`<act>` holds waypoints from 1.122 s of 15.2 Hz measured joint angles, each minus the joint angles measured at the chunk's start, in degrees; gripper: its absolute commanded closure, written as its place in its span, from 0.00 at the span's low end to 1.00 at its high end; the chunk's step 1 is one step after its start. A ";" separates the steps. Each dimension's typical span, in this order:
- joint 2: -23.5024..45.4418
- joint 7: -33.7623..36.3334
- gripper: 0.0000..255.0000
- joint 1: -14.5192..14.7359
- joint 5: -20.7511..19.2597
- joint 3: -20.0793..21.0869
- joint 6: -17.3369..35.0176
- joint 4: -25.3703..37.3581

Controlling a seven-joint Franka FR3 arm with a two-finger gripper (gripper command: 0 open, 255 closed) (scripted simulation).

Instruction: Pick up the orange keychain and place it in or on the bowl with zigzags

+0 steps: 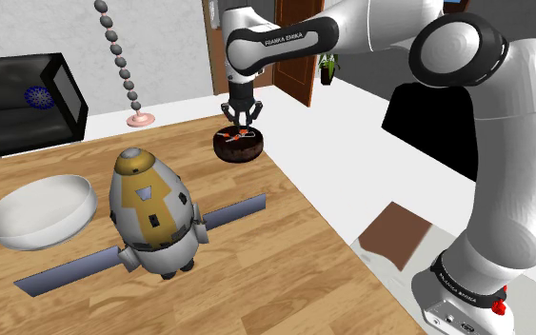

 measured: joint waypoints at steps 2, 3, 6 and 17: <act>0.12 0.05 1.00 -0.02 -0.07 -0.04 0.46 -0.28; 0.12 0.07 1.00 -0.03 -0.07 -0.04 0.55 -0.37; 0.11 0.07 1.00 -0.05 -0.08 -0.05 0.62 -0.47; -0.20 -0.39 0.00 0.72 0.29 0.20 -4.71 4.71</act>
